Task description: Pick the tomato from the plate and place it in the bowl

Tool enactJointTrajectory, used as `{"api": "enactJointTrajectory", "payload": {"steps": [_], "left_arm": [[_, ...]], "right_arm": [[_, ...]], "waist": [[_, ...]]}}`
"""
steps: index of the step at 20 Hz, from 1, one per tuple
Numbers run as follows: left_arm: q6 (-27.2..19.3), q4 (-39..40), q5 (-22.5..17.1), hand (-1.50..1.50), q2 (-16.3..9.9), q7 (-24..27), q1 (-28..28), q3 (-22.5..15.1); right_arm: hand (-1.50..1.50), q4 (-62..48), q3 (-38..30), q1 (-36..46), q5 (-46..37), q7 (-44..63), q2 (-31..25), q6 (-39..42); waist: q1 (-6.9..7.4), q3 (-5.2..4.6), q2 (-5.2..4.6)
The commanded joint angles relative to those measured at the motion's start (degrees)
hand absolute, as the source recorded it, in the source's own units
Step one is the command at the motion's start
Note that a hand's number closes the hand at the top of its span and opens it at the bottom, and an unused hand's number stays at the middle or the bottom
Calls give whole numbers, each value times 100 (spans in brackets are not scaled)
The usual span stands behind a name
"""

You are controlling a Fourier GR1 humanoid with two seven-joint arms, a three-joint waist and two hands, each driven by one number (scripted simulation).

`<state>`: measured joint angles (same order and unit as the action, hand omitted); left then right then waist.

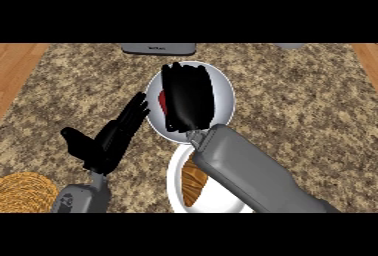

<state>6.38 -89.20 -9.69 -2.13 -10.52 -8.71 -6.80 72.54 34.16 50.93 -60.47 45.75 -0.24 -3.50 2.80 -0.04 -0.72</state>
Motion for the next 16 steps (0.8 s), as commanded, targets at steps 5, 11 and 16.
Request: {"api": "enactJointTrajectory", "payload": {"steps": [5,11,16], "left_arm": [[-136,89,204,0,174,72,-89,-162],[4,-95,29,0,86,-75,-42,-90],[-5,90,26,0,41,-101,-334,34]], "right_arm": [[-150,-2545,-728,819,900,-138,23,-443],[-150,-3468,-1367,987,1825,-1749,24,-1438],[-150,-2606,-1834,581,2877,-2515,24,-2687]], "waist": [[86,0,-40],[112,7,-48],[71,22,-64]]}}
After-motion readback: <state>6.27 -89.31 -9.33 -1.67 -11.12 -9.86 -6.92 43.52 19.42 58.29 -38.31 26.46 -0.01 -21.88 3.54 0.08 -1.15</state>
